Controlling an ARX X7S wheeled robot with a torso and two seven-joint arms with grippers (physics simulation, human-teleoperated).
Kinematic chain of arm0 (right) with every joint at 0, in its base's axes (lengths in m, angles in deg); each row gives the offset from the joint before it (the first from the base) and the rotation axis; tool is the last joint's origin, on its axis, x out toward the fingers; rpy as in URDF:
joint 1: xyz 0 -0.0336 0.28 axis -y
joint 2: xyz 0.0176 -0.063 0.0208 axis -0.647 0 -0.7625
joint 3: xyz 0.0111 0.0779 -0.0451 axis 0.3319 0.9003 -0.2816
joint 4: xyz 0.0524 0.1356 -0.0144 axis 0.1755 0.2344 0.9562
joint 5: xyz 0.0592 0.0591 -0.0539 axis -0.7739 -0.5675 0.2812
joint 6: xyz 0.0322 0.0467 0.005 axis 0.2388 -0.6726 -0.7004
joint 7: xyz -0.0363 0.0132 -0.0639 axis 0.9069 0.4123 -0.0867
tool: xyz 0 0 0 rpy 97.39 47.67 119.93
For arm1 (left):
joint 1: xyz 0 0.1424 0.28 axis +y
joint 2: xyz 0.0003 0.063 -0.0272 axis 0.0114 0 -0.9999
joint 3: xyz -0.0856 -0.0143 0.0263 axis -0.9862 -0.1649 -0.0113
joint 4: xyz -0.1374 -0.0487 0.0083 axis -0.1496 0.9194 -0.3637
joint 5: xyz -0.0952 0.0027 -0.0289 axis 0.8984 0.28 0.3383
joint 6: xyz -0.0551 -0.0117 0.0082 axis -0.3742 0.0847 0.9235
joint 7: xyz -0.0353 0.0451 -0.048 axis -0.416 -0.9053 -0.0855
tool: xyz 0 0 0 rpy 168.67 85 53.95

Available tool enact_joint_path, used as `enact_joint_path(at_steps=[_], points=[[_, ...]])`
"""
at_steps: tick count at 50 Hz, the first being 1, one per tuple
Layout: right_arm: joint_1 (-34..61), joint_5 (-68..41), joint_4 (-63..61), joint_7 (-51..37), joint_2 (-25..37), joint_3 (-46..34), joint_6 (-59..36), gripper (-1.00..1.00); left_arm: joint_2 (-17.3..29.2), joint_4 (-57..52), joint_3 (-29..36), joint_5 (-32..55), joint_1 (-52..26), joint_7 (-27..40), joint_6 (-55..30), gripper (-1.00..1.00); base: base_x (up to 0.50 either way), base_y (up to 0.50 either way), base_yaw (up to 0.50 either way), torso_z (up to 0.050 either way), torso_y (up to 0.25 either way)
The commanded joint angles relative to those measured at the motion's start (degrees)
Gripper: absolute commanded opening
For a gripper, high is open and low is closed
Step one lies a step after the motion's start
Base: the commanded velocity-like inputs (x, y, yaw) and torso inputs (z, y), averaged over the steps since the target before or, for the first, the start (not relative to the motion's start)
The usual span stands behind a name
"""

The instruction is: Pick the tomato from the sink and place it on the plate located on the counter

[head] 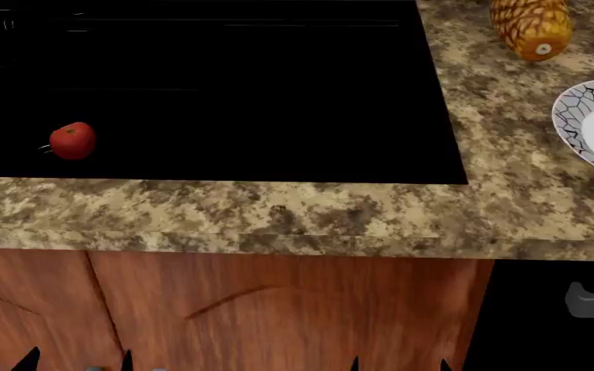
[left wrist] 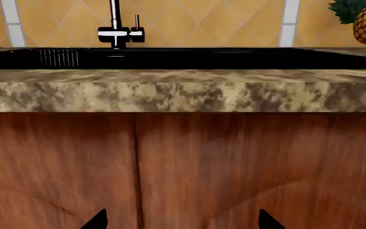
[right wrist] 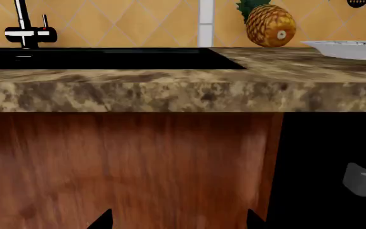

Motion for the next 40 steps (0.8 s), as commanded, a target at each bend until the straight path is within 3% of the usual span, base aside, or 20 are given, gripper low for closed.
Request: enact_joint_path(at_steps=[1, 10, 40], points=[[0.34, -5.87, 0.37, -7.08, 5.87, -7.15, 0.77, 1.00, 3.46, 0.43, 4.14, 3.45, -0.15, 4.10, 0.54, 1.00, 0.00, 0.00, 0.00, 0.000, 0.000], [0.25, -6.33, -0.99, -7.84, 6.36, -7.84, -0.65, 1.00, 4.42, -3.50, 4.12, 6.94, 1.82, 3.69, -1.02, 1.00, 0.00, 0.00, 0.00, 0.000, 0.000], [0.25, -7.56, -1.67, -9.48, 7.39, -9.96, -0.80, 1.00, 6.50, -5.51, 6.18, 9.76, 2.95, 5.16, -0.47, 1.00, 0.00, 0.00, 0.00, 0.050, 0.000]])
